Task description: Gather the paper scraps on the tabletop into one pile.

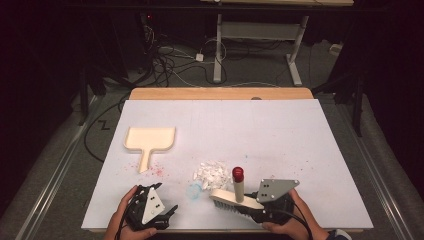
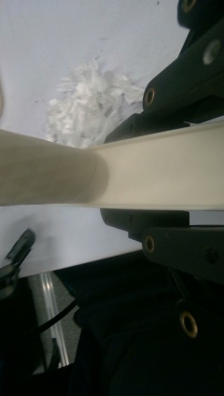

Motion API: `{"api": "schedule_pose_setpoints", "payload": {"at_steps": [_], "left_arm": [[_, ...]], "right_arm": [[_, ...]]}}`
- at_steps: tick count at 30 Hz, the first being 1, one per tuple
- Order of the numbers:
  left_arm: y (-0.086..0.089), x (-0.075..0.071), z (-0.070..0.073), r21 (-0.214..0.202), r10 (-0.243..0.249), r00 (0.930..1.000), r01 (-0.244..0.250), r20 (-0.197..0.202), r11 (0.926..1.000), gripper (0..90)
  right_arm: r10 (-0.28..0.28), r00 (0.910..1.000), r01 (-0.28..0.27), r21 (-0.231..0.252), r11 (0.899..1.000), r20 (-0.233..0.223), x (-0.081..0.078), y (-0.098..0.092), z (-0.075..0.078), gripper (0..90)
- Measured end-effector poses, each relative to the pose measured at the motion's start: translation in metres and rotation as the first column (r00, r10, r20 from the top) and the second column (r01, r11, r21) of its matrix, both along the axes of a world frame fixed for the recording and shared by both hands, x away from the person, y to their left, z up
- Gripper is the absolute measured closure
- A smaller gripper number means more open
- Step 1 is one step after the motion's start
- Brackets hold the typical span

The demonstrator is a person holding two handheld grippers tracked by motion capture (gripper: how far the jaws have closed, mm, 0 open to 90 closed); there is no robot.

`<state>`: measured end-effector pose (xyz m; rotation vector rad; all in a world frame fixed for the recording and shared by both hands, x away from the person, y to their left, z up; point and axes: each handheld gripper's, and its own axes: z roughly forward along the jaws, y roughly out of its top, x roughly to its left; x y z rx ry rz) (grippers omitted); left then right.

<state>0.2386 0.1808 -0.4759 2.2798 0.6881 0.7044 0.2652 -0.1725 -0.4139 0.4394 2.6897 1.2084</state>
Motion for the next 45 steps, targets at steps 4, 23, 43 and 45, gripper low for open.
{"api": "schedule_pose_setpoints", "payload": {"at_steps": [4,23,43,45], "left_arm": [[0.000,0.001,0.000,0.002,-0.001,1.0000,0.001,-0.002,1.0000,17.7],[0.003,-0.002,0.001,0.007,0.013,0.9998,-0.013,0.012,0.9999,17.7],[0.013,-0.005,0.003,0.010,0.044,0.9986,-0.044,0.029,0.9990,17.4],[0.012,-0.005,0.003,0.014,0.043,0.9987,-0.043,0.027,0.9990,17.4]], "right_arm": [[-0.007,0.9999,0.007,-0.003,1.000,0.011,0.019,0.003,-0.006,67.8],[-0.053,0.9963,0.048,0.075,0.996,0.067,0.019,-0.017,0.016,67.7],[-0.203,0.9775,0.205,0.017,0.979,-0.056,0.006,-0.109,0.028,67.6],[-0.208,0.9734,0.210,0.021,0.977,-0.097,0.006,-0.114,0.026,67.6]]}}
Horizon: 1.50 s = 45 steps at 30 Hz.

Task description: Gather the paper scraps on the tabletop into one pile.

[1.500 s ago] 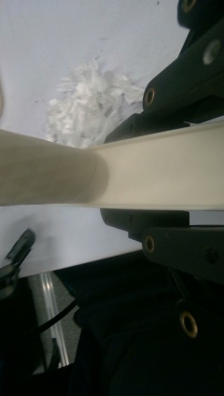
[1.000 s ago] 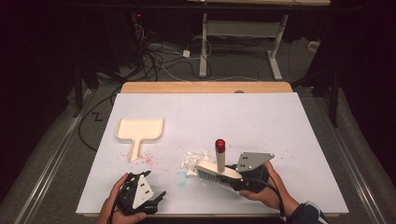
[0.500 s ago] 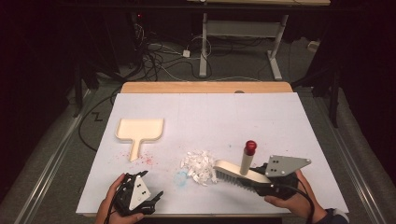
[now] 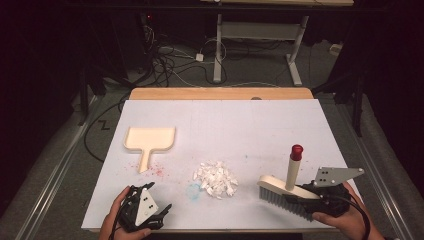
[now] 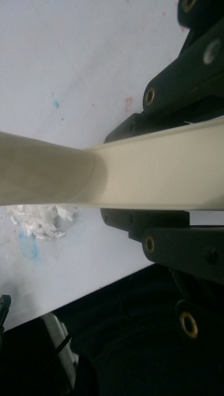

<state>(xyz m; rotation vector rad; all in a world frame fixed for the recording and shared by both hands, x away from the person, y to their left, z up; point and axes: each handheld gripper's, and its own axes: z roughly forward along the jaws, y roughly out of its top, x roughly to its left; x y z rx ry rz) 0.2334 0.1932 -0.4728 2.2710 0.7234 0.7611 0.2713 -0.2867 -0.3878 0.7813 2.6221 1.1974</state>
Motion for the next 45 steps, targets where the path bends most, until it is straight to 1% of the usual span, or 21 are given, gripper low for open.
{"api": "schedule_pose_setpoints", "payload": {"at_steps": [2,4,6,8,10,12,14,15,21,23,24,27,31,33,34,35,37,39,41,43,45], "left_arm": [[-0.001,0.000,0.000,-0.001,-0.003,1.0000,0.003,-0.002,1.0000,17.4],[-0.002,0.000,0.001,-0.008,-0.006,1.0000,0.006,-0.005,1.0000,17.4],[-0.002,0.000,0.002,-0.022,-0.013,0.9999,0.013,-0.005,0.9997,17.4],[-0.003,0.000,0.002,-0.027,-0.013,0.9999,0.013,-0.004,0.9996,17.4],[-0.003,0.000,0.002,-0.030,-0.015,0.9999,0.015,-0.005,0.9994,17.4],[-0.003,0.001,0.002,-0.028,-0.017,0.9998,0.017,-0.006,0.9995,17.4],[-0.003,0.001,0.002,-0.028,-0.018,0.9998,0.017,-0.009,0.9995,17.4],[-0.003,0.001,0.001,-0.028,-0.018,0.9998,0.017,-0.011,0.9995,17.4],[-0.005,0.002,0.000,-0.020,-0.025,0.9995,0.025,-0.017,0.9995,17.4],[-0.005,0.002,0.000,-0.019,-0.026,0.9995,0.026,-0.019,0.9995,17.4],[-0.005,0.002,-0.001,-0.018,-0.027,0.9994,0.027,-0.020,0.9995,17.4],[-0.006,0.002,-0.001,-0.014,-0.030,0.9993,0.029,-0.025,0.9995,17.4],[-0.007,0.002,-0.002,-0.006,-0.037,0.9989,0.037,-0.029,0.9993,17.4],[-0.007,0.002,-0.003,-0.007,-0.040,0.9987,0.040,-0.033,0.9992,17.4],[-0.007,0.002,-0.003,-0.006,-0.041,0.9986,0.041,-0.034,0.9992,17.4],[-0.007,0.003,-0.003,-0.006,-0.042,0.9985,0.042,-0.036,0.9991,17.4],[-0.008,0.003,-0.004,-0.002,-0.044,0.9983,0.044,-0.038,0.9991,17.4],[-0.009,0.003,-0.004,0.003,-0.045,0.9983,0.045,-0.038,0.9990,17.4],[-0.010,0.003,-0.004,0.009,-0.045,0.9984,0.046,-0.035,0.9989,17.4],[-0.010,0.002,-0.004,0.009,-0.046,0.9984,0.046,-0.033,0.9989,17.4],[-0.009,0.003,-0.004,0.008,-0.044,0.9985,0.044,-0.032,0.9990,17.4]], "right_arm": [[0.011,0.9987,-0.011,0.001,1.000,-0.049,0.002,-0.006,-0.003,67.6],[0.021,0.9973,-0.020,0.006,1.000,-0.070,0.004,-0.010,-0.007,67.6],[0.046,0.9894,-0.044,0.015,0.999,-0.138,0.010,-0.013,-0.011,67.6],[0.048,0.9835,-0.049,0.000,0.999,-0.174,0.018,-0.014,-0.016,67.6],[0.034,0.9813,-0.037,-0.017,0.999,-0.189,0.029,-0.014,-0.022,67.5],[0.025,0.9745,-0.027,-0.003,1.000,-0.223,0.041,-0.016,-0.027,67.2],[0.003,0.9737,-0.009,-0.023,1.000,-0.228,0.053,-0.017,-0.030,66.4],[0.001,0.9708,-0.005,-0.018,1.000,-0.240,0.060,-0.018,-0.032,64.9],[-0.043,0.9596,0.026,-0.064,0.998,-0.278,0.096,-0.015,-0.039,56.7],[-0.034,0.9551,0.024,-0.037,0.999,-0.294,0.107,-0.016,-0.037,55.6],[-0.036,0.9581,0.027,-0.034,0.999,-0.284,0.110,-0.016,-0.036,55.4],[-0.046,0.9591,0.039,-0.031,0.999,-0.279,0.120,-0.015,-0.033,50.9],[-0.055,0.9536,0.055,-0.011,0.998,-0.296,0.130,-0.019,-0.034,46.6],[-0.104,0.9596,0.093,-0.053,0.994,-0.261,0.133,-0.022,-0.032,44.7],[-0.151,0.9604,0.138,-0.069,0.988,-0.234,0.134,-0.025,-0.030,49.4],[-0.177,0.9624,0.165,-0.071,0.984,-0.206,0.135,-0.029,-0.029,50.2],[-0.203,0.9626,0.195,-0.061,0.979,-0.180,0.134,-0.035,-0.027,50.0],[-0.236,0.9645,0.226,-0.094,0.970,-0.118,0.132,-0.035,-0.025,49.9],[-0.249,0.9677,0.244,-0.104,0.964,-0.038,0.129,-0.033,-0.021,49.4],[-0.274,0.9614,0.275,-0.091,0.957,0.029,0.125,-0.031,-0.016,49.0],[-0.280,0.9534,0.288,-0.061,0.956,0.113,0.119,-0.029,-0.010,48.2]]}}
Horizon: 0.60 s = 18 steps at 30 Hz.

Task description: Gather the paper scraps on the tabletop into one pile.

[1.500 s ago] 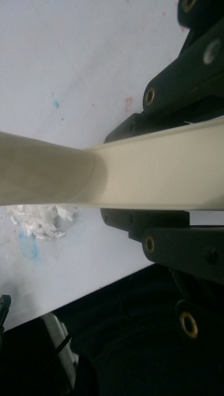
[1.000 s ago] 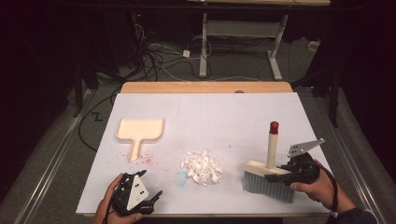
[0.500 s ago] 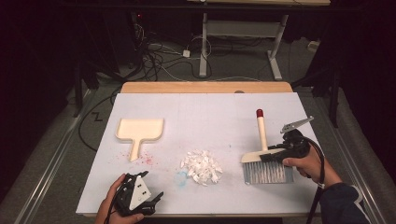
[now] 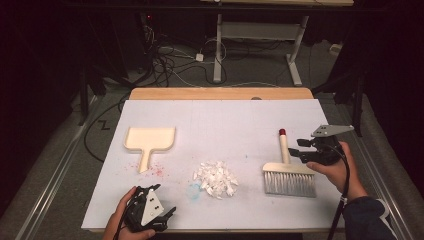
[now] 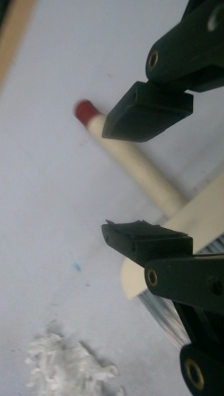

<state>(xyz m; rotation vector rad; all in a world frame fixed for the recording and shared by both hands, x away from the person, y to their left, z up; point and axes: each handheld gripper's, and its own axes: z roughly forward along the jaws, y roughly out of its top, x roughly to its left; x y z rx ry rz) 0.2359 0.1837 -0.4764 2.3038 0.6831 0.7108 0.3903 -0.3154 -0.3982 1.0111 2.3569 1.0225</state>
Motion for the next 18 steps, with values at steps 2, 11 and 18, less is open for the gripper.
{"api": "schedule_pose_setpoints", "payload": {"at_steps": [2,11,18], "left_arm": [[0.000,0.000,0.000,-0.001,0.001,1.0000,-0.001,-0.002,1.0000,17.4],[0.001,0.000,0.000,0.002,0.004,1.0000,-0.004,0.003,1.0000,17.4],[0.002,0.000,0.001,0.004,0.005,0.9999,-0.005,0.009,1.0000,17.4]], "right_arm": [[-0.002,0.9987,0.002,0.000,1.000,0.052,-0.004,0.003,0.005,46.0],[-0.116,0.9694,0.117,0.009,0.993,0.216,-0.013,0.017,0.013,32.3],[-0.209,0.9290,0.217,0.008,0.976,0.305,-0.018,0.027,0.005,20.9]]}}
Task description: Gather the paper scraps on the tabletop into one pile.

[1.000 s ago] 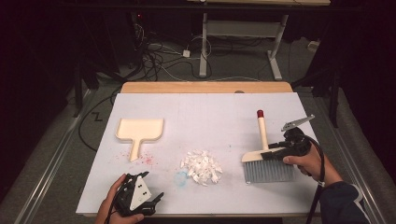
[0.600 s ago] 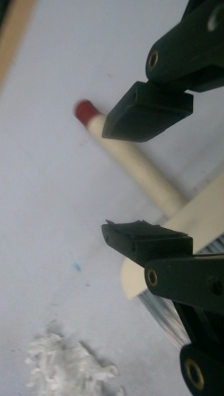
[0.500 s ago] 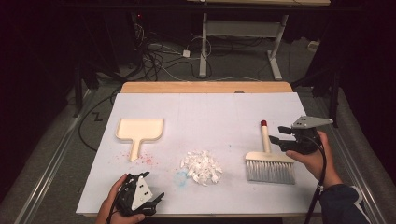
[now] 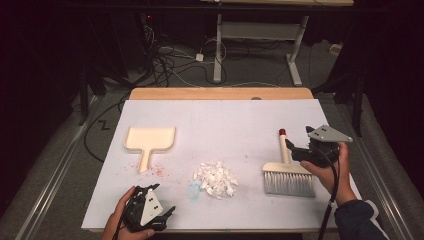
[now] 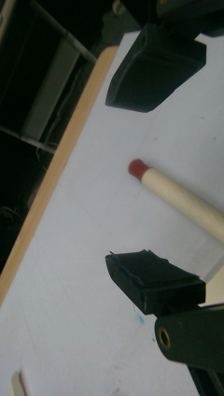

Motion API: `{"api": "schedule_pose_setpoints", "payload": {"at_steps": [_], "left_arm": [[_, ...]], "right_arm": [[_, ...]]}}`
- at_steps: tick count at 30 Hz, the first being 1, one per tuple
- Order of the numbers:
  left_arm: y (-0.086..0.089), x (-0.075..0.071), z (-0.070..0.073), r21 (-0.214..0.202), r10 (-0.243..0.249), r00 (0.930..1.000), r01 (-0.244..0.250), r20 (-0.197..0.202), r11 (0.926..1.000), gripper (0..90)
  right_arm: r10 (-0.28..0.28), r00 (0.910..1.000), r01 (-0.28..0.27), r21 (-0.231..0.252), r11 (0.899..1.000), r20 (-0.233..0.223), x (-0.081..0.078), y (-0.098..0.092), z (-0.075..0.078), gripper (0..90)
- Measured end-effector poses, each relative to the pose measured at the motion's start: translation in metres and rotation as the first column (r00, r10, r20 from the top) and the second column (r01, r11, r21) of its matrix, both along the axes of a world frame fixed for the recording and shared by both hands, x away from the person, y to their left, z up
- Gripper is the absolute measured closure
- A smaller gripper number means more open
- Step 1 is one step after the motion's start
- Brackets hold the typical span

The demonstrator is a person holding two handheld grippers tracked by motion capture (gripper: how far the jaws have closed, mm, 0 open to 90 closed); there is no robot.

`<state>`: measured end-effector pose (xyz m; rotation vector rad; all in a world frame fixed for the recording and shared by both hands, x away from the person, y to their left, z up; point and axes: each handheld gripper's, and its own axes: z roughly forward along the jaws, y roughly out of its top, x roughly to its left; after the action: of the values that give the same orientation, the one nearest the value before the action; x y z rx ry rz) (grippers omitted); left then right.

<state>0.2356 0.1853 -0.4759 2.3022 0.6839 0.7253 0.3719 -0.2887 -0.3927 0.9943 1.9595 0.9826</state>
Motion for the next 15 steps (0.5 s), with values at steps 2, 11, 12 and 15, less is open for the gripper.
{"api": "schedule_pose_setpoints", "payload": {"at_steps": [2,11,12,15], "left_arm": [[0.000,0.000,0.000,0.001,0.000,1.0000,0.000,0.002,1.0000,17.4],[0.002,-0.001,0.001,0.001,0.006,0.9999,-0.006,0.013,1.0000,17.4],[0.002,-0.001,0.002,0.001,0.006,0.9999,-0.006,0.014,1.0000,17.4],[0.002,-0.001,0.002,0.000,0.009,0.9998,-0.009,0.017,1.0000,17.4]], "right_arm": [[-0.023,0.9990,0.023,-0.012,1.000,0.037,-0.003,0.003,-0.002,18.5],[0.000,0.9959,0.000,-0.002,1.000,0.091,-0.024,0.012,-0.001,16.9],[0.012,0.9951,-0.012,0.001,1.000,0.099,-0.027,0.013,0.001,16.9],[0.031,0.9931,-0.033,0.015,0.999,0.113,-0.037,0.015,0.003,16.9]]}}
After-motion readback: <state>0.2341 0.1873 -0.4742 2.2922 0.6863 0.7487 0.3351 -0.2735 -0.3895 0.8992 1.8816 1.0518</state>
